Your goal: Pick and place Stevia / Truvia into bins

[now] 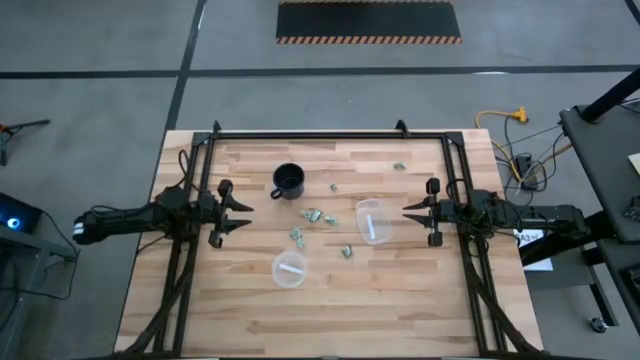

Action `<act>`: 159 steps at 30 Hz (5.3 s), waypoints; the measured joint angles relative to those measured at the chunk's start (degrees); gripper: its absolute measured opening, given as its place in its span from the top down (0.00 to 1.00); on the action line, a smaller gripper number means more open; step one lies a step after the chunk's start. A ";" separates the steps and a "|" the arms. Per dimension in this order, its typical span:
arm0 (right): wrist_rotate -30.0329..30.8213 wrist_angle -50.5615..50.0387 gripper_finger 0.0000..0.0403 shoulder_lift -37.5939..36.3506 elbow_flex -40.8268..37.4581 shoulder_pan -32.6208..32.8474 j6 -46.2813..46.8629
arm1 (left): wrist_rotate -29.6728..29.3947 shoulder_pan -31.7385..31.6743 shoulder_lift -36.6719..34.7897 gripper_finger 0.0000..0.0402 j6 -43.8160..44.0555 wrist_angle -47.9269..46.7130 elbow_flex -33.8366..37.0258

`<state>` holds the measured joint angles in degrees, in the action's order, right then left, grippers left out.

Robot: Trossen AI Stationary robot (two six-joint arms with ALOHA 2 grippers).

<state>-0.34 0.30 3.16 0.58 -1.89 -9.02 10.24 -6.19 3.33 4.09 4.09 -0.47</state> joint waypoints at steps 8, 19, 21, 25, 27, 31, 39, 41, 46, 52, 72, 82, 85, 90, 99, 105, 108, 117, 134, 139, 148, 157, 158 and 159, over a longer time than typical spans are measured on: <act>0.00 0.00 0.83 0.00 0.00 0.00 0.00 | 0.00 -0.01 0.00 0.65 0.00 0.00 0.00; 0.02 0.00 0.83 0.00 0.00 0.00 0.00 | -0.01 0.00 0.00 0.65 -0.01 -0.01 0.01; 0.02 0.00 0.83 0.00 -0.02 0.00 0.00 | -0.01 0.00 0.00 0.65 0.00 -0.01 0.00; 0.00 0.00 0.83 0.00 -0.02 0.00 0.00 | -0.02 0.01 0.00 0.65 -0.01 0.00 0.00; 0.02 0.00 0.83 0.00 -0.02 0.00 0.00 | 0.00 -0.01 0.00 0.65 0.01 -0.02 0.00; 0.00 0.00 0.83 0.00 -0.01 -0.01 0.00 | -0.02 0.00 0.00 0.65 -0.01 0.00 0.01; 0.00 0.00 0.83 0.00 -0.02 -0.02 0.00 | -0.01 0.01 0.00 0.65 -0.01 0.00 0.02; 0.00 0.00 0.83 0.00 0.00 0.00 0.00 | 0.00 0.01 0.00 0.65 -0.01 -0.02 0.00; 0.00 0.00 0.83 0.00 -0.02 0.00 0.00 | -0.01 0.01 0.00 0.65 -0.01 -0.01 0.00; 0.02 0.00 0.83 0.00 -0.01 0.00 0.00 | -0.02 -0.01 0.00 0.65 -0.01 -0.01 0.00; 0.02 0.00 0.83 0.00 -0.02 -0.02 0.00 | -0.02 0.00 0.00 0.65 0.01 0.00 0.00; 0.02 0.00 0.83 0.00 -0.01 -0.02 0.00 | -0.02 0.00 0.00 0.65 0.00 -0.01 0.02; 0.01 0.00 0.83 0.00 -0.02 0.00 0.00 | 0.00 -0.01 0.00 0.65 -0.01 0.00 0.02; 0.00 0.00 0.83 0.00 -0.02 0.00 0.00 | -0.02 0.00 0.00 0.65 -0.01 -0.01 0.01; 0.00 0.00 0.83 0.00 -0.01 -0.01 -0.94 | -0.01 -0.01 0.00 0.65 0.00 0.00 0.01; 0.01 0.00 0.83 0.00 0.00 -0.02 -1.07 | -0.01 0.01 0.00 0.65 0.00 -0.02 0.00; 0.00 0.28 0.83 0.00 0.00 0.00 -1.34 | -0.01 -0.01 0.00 0.65 -0.01 0.00 0.00; 0.28 17.27 0.83 0.00 0.00 -0.02 -2.18 | -0.01 0.00 0.00 0.65 -0.01 0.00 0.00; 13.27 58.63 0.83 -0.01 0.00 -0.02 -20.18 | -0.02 0.01 0.00 0.65 0.00 -0.01 0.00; 13.30 62.13 0.83 -0.02 0.00 -0.02 -25.00 | -0.02 -0.01 0.00 0.65 -0.01 -0.01 0.01; 43.32 40.33 0.83 2.47 9.41 -0.02 -23.66 | -0.02 -0.01 0.00 0.65 -0.01 -0.02 0.02; 60.50 -40.60 0.83 18.36 36.83 -0.04 23.18 | -0.02 -0.01 0.00 0.65 -0.01 -0.02 0.02; 61.28 -44.41 0.83 20.61 38.51 -0.06 28.79 | -0.02 0.00 0.00 0.65 -0.01 -0.02 0.00; 61.30 -47.44 0.83 22.62 39.96 -0.04 33.30 | -0.02 -0.01 0.00 0.65 0.00 -0.02 0.00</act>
<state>60.96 -47.15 25.78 40.54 -1.94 24.29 10.22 -6.20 3.33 4.09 4.08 -0.47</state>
